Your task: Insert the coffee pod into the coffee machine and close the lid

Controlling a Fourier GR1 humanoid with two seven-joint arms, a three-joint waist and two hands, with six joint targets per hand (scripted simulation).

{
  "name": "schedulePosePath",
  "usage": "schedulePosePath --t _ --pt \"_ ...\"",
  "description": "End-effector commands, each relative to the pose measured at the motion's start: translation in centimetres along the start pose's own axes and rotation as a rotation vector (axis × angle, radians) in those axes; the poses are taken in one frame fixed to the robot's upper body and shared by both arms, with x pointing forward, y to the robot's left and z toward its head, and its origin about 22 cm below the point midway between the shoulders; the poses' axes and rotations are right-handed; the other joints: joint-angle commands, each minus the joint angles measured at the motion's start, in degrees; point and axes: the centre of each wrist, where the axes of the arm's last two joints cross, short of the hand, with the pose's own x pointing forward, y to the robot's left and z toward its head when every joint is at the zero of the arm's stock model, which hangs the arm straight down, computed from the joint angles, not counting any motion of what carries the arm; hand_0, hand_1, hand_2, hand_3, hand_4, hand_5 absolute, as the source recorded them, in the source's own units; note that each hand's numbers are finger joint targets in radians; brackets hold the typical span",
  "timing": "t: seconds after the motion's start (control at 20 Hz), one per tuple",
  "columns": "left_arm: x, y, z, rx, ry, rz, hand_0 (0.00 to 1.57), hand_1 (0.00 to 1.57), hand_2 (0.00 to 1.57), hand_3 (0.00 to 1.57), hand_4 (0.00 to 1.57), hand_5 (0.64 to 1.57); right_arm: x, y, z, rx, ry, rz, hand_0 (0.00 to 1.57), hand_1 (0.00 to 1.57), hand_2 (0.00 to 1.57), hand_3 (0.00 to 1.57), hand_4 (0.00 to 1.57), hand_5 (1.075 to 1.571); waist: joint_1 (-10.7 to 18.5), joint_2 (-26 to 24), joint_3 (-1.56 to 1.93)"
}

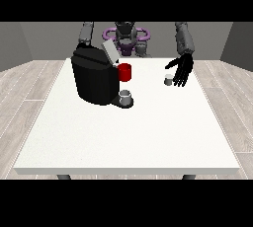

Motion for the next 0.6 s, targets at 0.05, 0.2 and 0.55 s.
schedulePosePath --t 0.05,0.2,0.55 --pt "1.2 -2.9 -1.8 0.014 -0.022 -0.038 0.95 0.95 0.97 0.66 0.0 1.571 -2.5 1.0 0.5 0.002 0.036 0.006 0.0 0.0 0.0 0.0 0.0 1.571 1.45 -1.34 0.01" --pt "0.9 -2.5 -1.7 0.029 -0.043 -0.178 0.89 0.89 0.96 0.82 0.38 1.571 -1.8 1.4 0.4 0.006 0.072 -0.003 0.0 0.0 0.0 0.0 0.0 1.571 0.33 -1.6 0.01" --pt "0.4 -4.4 -1.8 -0.09 0.005 -0.349 0.76 0.76 0.95 0.81 0.34 1.571 -2.5 1.1 0.6 0.037 0.093 -0.006 0.0 0.0 0.0 0.0 0.0 1.571 -0.67 -4.37 0.02"
